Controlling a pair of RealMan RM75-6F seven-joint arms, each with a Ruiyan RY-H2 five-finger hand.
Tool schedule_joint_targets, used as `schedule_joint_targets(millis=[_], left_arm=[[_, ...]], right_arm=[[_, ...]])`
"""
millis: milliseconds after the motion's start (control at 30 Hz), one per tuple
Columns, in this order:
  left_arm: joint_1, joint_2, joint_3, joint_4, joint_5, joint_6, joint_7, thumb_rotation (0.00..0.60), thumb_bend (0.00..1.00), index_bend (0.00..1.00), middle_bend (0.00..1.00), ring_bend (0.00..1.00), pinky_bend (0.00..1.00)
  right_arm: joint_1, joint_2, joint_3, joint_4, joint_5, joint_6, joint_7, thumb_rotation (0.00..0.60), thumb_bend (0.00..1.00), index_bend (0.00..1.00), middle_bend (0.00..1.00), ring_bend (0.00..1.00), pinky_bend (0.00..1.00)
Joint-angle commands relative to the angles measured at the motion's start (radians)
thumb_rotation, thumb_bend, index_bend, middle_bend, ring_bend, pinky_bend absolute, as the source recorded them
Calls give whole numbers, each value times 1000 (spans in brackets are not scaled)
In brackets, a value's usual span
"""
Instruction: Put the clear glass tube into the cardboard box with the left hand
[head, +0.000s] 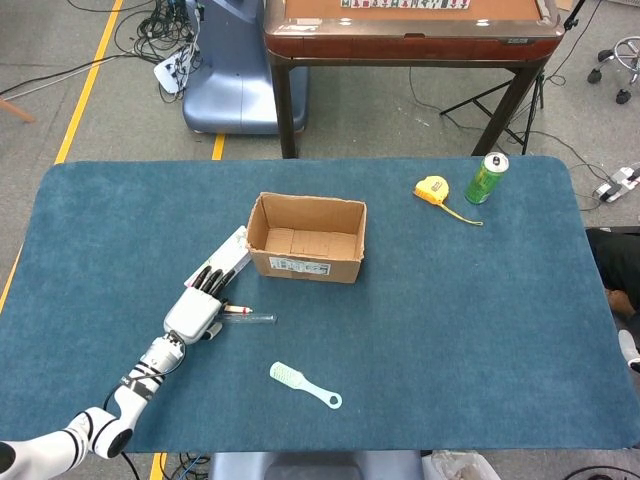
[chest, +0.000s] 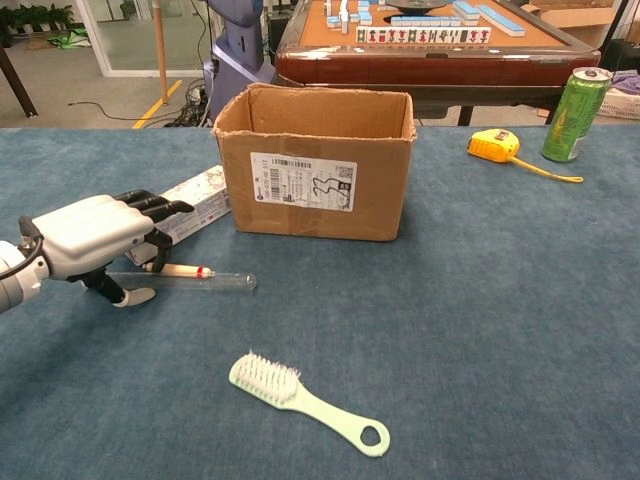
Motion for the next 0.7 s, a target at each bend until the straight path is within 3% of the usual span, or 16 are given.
schedule_joint_targets(millis=[33, 400, 700], left_arm=[[0, -2, 0, 3, 3, 4, -3, 600, 281, 571, 0, 0, 13], [8, 10, 3, -11, 14, 25, -2, 600, 282, 594, 0, 0, 13], [28, 73, 1, -118, 29, 84, 66, 600, 282, 599, 0, 0, 13]], right_arm=[[0, 0, 0, 0, 0, 1, 1, 600, 361, 559, 494, 422, 510], [-3, 2, 1, 1, -1, 5, 7, 600, 361, 559, 494, 422, 510], [-2, 2, 0, 1, -3, 4, 7, 600, 361, 559, 494, 422, 510]])
